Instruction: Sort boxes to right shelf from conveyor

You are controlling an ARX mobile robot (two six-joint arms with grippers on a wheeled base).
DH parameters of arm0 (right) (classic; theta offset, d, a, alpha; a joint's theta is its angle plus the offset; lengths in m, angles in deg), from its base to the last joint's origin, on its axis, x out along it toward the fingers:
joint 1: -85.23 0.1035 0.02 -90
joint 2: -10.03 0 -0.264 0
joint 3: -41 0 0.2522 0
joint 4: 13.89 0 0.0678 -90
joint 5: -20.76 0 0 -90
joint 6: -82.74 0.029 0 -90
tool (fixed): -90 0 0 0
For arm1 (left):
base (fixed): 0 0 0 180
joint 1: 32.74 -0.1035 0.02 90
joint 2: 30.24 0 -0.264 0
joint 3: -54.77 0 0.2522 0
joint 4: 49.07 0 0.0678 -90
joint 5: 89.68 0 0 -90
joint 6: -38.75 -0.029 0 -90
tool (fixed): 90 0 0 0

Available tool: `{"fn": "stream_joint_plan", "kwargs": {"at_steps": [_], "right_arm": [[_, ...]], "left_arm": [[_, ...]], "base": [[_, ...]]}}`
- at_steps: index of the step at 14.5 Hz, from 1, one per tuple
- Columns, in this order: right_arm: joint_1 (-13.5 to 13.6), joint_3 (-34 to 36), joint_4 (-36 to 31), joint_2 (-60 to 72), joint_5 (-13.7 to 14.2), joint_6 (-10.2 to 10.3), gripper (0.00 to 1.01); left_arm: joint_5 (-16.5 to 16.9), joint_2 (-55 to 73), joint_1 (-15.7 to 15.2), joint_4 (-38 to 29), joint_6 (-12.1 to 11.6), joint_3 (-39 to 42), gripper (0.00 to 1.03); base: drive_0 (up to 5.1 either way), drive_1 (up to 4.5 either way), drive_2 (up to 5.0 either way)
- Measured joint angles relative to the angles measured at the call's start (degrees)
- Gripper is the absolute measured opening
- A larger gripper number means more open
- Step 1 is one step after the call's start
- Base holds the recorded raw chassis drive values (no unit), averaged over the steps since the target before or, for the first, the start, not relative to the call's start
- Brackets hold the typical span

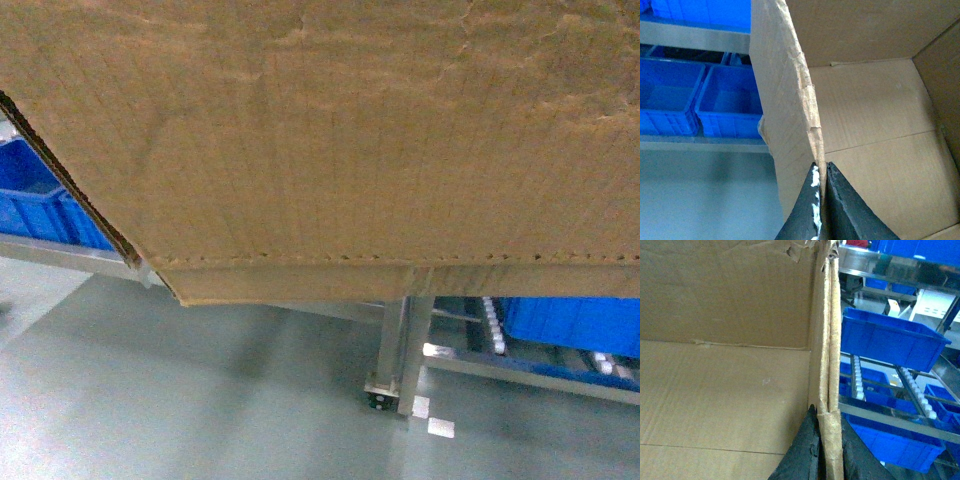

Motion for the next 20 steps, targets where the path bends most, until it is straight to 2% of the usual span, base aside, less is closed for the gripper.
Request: {"fn": "stream_joint_plan", "kwargs": {"at_steps": [8,15,20], "right_arm": [[0.00,0.02,0.24,0.11,-0.07,0.00,0.03],[0.00,0.02,0.02,0.13,-0.13,0.00,0.03],[0.00,0.02,0.00,0.13,-0.13,0.00,0.03]], "left_arm": [[0.00,0.04,0.00,0.20,-0.02,0.00,0.02],[0.00,0.02,-0.02,0.04,-0.02,0.00,0.02],[0.00,0.00,-0.02,0.04,-0.02,0.00,0.02]], "base": [[0.0,0.00,0.0],[4.5,-3.87,-0.9],[4.7,-2.42,-2.4]]}}
